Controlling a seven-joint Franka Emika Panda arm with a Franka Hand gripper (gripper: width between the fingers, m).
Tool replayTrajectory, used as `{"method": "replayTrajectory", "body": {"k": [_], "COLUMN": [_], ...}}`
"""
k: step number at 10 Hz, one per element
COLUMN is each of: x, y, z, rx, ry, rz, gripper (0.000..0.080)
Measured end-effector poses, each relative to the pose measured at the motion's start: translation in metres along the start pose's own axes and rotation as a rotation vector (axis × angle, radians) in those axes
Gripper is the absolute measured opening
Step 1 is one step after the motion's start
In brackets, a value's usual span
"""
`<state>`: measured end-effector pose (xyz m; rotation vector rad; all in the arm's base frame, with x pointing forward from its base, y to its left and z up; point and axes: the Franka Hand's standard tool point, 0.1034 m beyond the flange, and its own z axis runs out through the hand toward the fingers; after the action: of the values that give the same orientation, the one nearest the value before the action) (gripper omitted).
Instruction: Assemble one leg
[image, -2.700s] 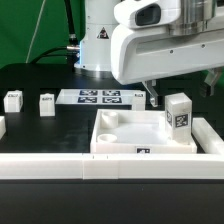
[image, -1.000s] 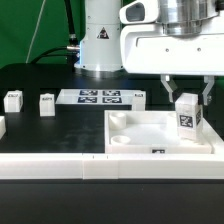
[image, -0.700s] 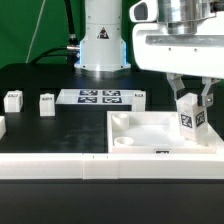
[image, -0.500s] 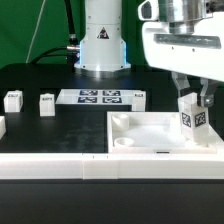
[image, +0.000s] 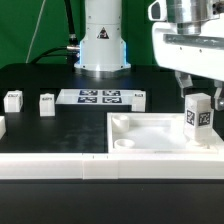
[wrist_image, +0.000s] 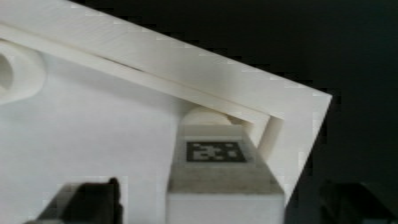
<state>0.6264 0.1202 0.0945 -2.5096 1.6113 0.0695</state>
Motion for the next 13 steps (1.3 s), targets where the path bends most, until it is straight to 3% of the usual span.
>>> {"method": "replayTrajectory", "body": {"k": [1,2,7,9,13], "x": [0.0001,-0.0009,0.0023,-0.0010,-0.0019], "y": [0.0004,0.0009,-0.0005,0.0000,0.0000], "z": [0.0004,0.0006,0.0040,0.0067,0.0092], "rx": [-0.003,-0.014,-0.034,-0.060,-0.057], "ry": [-0.005,-0.008,-0.012,0.002,0.005], "rz": [-0.039,-0.129,-0.691,-0.948,-1.208], "gripper": [0.0623,0.0641,0.0649,0.0649,0.0649]}}
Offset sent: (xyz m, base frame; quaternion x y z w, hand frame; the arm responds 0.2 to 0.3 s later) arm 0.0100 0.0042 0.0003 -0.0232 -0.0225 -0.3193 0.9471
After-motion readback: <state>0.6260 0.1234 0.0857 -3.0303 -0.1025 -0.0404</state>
